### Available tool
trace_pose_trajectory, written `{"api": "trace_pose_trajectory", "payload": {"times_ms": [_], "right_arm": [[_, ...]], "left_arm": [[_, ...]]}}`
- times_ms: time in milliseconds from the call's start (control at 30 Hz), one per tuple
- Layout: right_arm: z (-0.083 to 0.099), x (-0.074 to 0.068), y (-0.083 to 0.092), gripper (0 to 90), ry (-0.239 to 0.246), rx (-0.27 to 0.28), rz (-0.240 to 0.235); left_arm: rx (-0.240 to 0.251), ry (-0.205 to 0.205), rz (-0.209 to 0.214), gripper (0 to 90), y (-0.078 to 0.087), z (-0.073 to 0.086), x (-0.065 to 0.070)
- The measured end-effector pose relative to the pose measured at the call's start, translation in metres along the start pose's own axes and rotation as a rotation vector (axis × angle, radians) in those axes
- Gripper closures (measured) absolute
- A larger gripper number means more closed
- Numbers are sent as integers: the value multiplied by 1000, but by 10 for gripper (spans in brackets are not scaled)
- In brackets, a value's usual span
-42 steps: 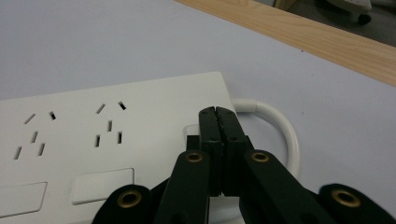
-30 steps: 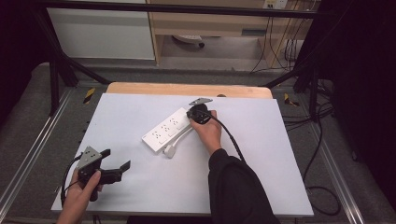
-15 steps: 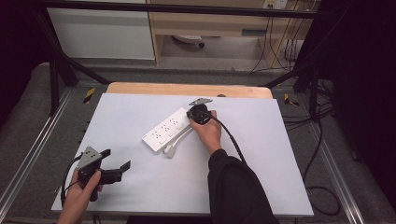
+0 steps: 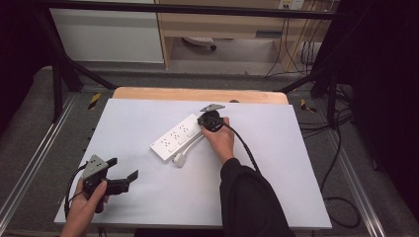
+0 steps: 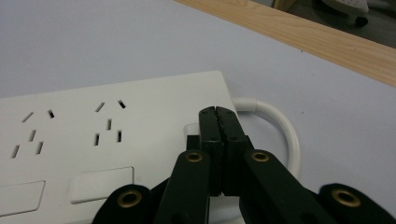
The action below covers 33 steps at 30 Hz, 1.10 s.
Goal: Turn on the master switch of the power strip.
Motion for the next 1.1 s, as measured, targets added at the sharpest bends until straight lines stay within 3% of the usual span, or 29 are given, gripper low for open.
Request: {"api": "trace_pose_trajectory", "payload": {"times_ms": [1100], "right_arm": [[0, -2, 1, 900, 17, -10, 16]], "left_arm": [[-6, -7, -3, 65, 0, 1, 0]]}}
Point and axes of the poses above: each handheld gripper's, and its own axes: y roughly backward along the jaws, z roughly out of its underside, x roughly to its right, the point moved 9 cm from there along -y, roughly forward along the jaws, and after that the axes turned 4 degrees about -z, right-handed, at the moved point
